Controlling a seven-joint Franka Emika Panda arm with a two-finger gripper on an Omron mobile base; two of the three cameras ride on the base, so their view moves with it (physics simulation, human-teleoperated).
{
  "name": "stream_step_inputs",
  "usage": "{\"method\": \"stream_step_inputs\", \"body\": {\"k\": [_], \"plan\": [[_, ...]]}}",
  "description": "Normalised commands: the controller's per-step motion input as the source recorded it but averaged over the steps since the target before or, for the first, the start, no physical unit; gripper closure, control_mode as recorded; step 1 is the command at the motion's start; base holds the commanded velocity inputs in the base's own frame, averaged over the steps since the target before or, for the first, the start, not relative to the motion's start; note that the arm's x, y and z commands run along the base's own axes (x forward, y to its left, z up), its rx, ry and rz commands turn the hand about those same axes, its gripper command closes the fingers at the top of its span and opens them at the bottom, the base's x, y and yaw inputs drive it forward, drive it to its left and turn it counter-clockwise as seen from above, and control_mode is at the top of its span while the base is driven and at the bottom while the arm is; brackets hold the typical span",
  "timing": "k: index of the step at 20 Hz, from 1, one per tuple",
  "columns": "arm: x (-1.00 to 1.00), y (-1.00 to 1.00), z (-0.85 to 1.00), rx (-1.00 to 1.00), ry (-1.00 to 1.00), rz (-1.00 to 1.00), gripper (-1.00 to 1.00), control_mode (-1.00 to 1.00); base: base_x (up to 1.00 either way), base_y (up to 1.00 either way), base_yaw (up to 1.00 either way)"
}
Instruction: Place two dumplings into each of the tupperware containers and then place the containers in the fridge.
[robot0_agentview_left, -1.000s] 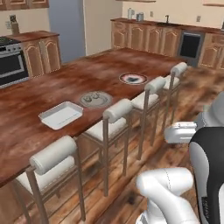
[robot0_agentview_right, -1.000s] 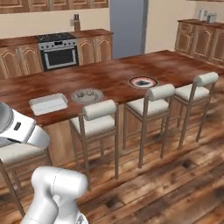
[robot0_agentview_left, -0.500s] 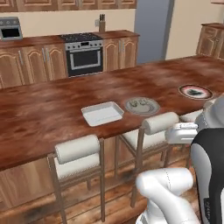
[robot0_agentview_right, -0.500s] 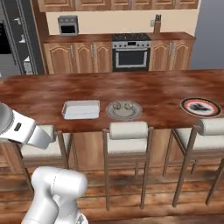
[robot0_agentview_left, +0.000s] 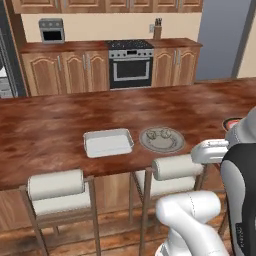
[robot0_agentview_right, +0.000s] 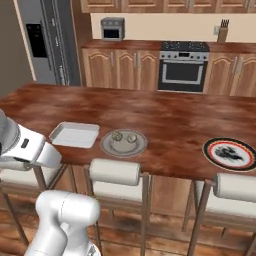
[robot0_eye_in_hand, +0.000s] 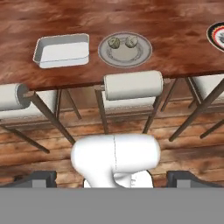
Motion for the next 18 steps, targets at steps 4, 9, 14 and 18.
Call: {"method": "stream_step_inputs", "body": {"k": [4,9,14,18], "plan": [[0.00,0.00,0.00,0.00,0.00,0.00,-1.00,1.00,0.33,-0.64,0.11],[0.00,0.00,0.00,0.00,0.00,0.00,-1.00,1.00,0.49,-0.28,0.05],[0.00,0.00,0.00,0.00,0.00,0.00,-1.00,1.00,0.37,0.25,0.01],[0.00,0.00,0.00,0.00,0.00,0.00,-1.00,1.00,-0.06,0.95,0.05]]}}
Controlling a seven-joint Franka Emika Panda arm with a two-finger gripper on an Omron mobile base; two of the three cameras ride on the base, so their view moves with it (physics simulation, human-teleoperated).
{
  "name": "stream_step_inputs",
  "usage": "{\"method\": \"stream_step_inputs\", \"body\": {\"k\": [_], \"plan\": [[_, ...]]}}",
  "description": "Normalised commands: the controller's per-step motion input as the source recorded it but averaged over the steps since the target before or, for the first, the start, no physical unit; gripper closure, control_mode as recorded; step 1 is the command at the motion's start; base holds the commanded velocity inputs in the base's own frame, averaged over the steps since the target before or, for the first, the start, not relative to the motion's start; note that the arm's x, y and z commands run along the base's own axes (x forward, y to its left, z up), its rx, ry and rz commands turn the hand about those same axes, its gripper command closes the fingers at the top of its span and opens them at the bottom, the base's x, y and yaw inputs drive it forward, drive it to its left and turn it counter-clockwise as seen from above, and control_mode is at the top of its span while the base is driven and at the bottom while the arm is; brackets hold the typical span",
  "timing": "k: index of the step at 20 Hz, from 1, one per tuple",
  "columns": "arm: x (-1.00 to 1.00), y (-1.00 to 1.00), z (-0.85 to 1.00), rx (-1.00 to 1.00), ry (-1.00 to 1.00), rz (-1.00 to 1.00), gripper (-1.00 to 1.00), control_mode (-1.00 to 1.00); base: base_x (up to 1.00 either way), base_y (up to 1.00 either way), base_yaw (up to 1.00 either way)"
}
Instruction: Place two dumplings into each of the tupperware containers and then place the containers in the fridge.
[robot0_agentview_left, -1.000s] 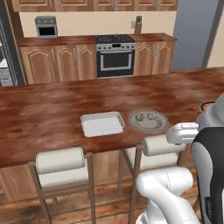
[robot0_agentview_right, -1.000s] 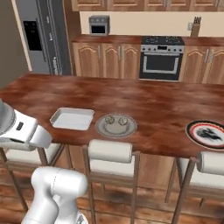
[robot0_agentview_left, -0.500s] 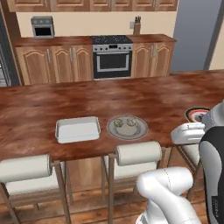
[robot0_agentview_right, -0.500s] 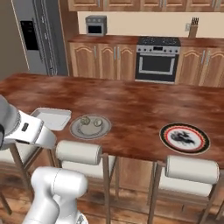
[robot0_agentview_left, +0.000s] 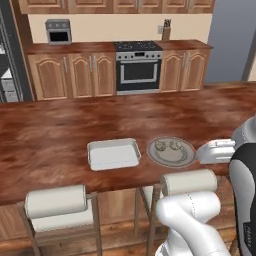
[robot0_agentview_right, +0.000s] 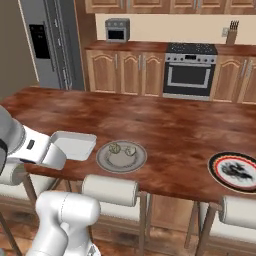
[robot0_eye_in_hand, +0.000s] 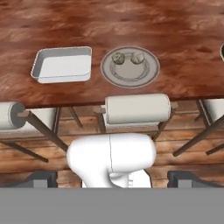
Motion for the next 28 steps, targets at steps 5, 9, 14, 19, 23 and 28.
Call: {"method": "stream_step_inputs", "body": {"k": [5,9,14,19,23,28], "plan": [[0.00,0.00,0.00,0.00,0.00,0.00,-1.00,1.00,0.08,0.72,0.02],[0.00,0.00,0.00,0.00,0.00,0.00,-1.00,1.00,0.20,0.15,0.00],[0.00,0.00,0.00,0.00,0.00,0.00,-1.00,1.00,0.30,0.19,0.00],[0.00,0.00,0.00,0.00,0.00,0.00,-1.00,1.00,0.53,0.26,-0.02],[0.00,0.00,0.00,0.00,0.00,0.00,-1.00,1.00,0.31,0.38,-0.15],[0.00,0.00,0.00,0.00,0.00,0.00,-1.00,1.00,0.50,0.43,-0.16]]}}
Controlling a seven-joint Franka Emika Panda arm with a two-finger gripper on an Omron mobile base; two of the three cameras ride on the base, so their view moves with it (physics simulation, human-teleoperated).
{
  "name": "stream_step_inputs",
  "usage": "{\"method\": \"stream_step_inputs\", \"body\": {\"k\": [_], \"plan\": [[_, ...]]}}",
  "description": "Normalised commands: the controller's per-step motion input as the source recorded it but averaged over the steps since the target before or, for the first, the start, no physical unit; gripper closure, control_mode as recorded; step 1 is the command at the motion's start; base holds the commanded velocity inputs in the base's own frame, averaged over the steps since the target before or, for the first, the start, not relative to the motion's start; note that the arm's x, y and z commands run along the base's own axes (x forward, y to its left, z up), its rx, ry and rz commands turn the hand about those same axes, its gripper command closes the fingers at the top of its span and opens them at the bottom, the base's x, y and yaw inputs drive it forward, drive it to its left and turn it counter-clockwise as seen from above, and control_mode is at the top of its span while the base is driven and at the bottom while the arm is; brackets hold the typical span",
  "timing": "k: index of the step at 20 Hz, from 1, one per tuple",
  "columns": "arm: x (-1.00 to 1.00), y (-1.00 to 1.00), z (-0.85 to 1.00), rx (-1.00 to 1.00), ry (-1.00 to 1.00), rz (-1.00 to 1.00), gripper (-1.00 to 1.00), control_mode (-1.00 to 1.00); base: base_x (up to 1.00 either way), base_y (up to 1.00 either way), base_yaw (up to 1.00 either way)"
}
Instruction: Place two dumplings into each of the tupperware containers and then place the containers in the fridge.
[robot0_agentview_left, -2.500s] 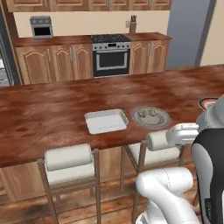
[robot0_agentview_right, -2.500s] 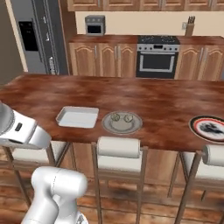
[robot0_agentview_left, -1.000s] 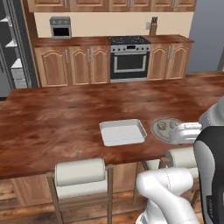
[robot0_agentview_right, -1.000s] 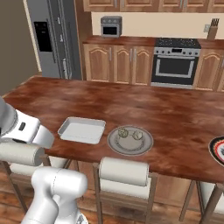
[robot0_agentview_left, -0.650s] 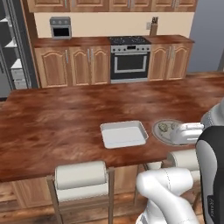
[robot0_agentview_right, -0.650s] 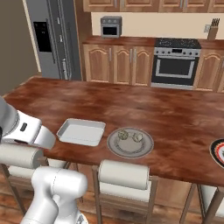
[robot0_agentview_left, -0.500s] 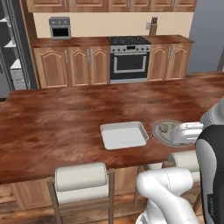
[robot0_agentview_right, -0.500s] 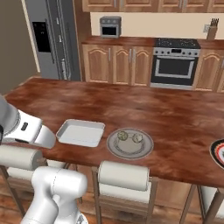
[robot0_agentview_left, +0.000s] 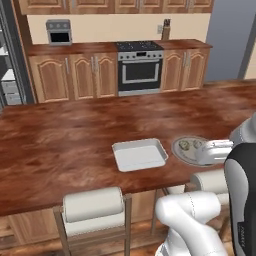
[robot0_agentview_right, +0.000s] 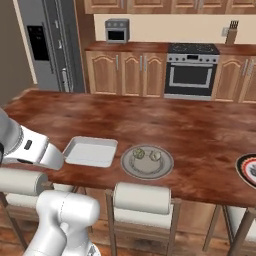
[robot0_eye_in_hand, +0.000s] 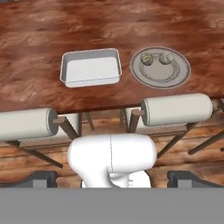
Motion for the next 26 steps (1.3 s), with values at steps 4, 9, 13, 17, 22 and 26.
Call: {"method": "stream_step_inputs", "body": {"k": [4,9,13,17,22,26], "plan": [[0.00,0.00,0.00,0.00,0.00,0.00,-1.00,1.00,0.47,0.38,-0.15],[0.18,0.00,0.00,0.00,0.00,-0.01,-1.00,-1.00,0.43,0.18,-0.09],[0.97,-0.44,-0.02,0.07,0.04,-0.01,-1.00,-1.00,0.00,0.00,0.00],[1.00,-0.48,-0.04,0.05,0.04,-0.06,-1.00,-1.00,0.00,0.00,0.00],[0.95,-0.42,-0.19,0.00,0.02,-0.14,-1.00,-1.00,0.00,0.00,0.00],[0.93,-0.24,-0.27,-0.08,0.05,-0.26,-1.00,-1.00,0.00,0.00,0.00]]}}
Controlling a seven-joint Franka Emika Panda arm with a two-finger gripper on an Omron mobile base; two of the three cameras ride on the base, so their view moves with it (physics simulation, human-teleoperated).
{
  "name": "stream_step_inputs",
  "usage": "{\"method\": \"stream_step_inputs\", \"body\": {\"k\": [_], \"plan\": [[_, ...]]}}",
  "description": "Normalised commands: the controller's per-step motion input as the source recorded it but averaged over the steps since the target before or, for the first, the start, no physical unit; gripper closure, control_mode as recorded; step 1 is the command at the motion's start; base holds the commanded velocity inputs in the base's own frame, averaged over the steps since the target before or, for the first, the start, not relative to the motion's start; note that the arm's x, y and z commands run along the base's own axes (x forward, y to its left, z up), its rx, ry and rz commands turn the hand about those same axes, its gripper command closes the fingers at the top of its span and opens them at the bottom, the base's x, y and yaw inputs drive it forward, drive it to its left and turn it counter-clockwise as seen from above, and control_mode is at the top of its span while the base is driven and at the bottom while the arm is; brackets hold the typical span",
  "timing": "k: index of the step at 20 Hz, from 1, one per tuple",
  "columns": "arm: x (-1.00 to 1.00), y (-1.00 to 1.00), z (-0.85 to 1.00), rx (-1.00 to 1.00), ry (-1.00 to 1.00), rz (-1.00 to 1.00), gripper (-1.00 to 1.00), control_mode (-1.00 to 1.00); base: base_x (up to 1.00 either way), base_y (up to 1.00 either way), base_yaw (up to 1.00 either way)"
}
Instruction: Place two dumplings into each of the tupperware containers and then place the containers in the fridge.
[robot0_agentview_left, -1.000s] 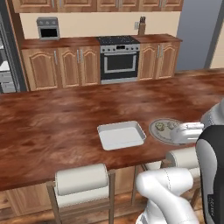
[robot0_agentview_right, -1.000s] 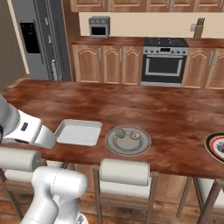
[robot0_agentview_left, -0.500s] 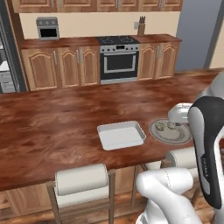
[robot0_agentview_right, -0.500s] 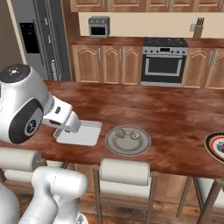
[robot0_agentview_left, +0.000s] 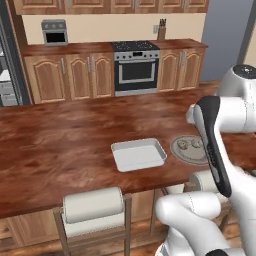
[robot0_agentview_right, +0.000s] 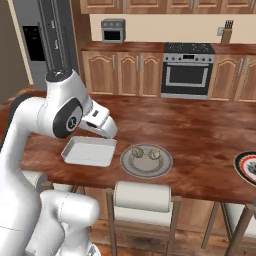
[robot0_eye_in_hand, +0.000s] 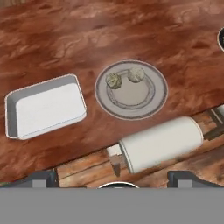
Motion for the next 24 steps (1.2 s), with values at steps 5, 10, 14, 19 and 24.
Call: {"method": "stream_step_inputs", "body": {"k": [5,10,14,19,24], "plan": [[0.72,-0.29,-0.56,0.02,0.02,-0.16,-1.00,-1.00,0.00,0.00,0.00],[0.42,-0.08,-0.39,0.05,0.19,-0.09,-1.00,-1.00,0.00,0.00,0.00],[0.46,-0.15,-0.19,0.00,0.26,-0.08,-1.00,-1.00,0.00,0.00,0.00],[0.58,-0.21,-0.26,0.04,0.21,-0.07,-1.00,-1.00,0.00,0.00,0.00],[0.52,-0.15,-0.67,0.11,0.05,-0.03,-1.00,-1.00,0.00,0.00,0.00]]}}
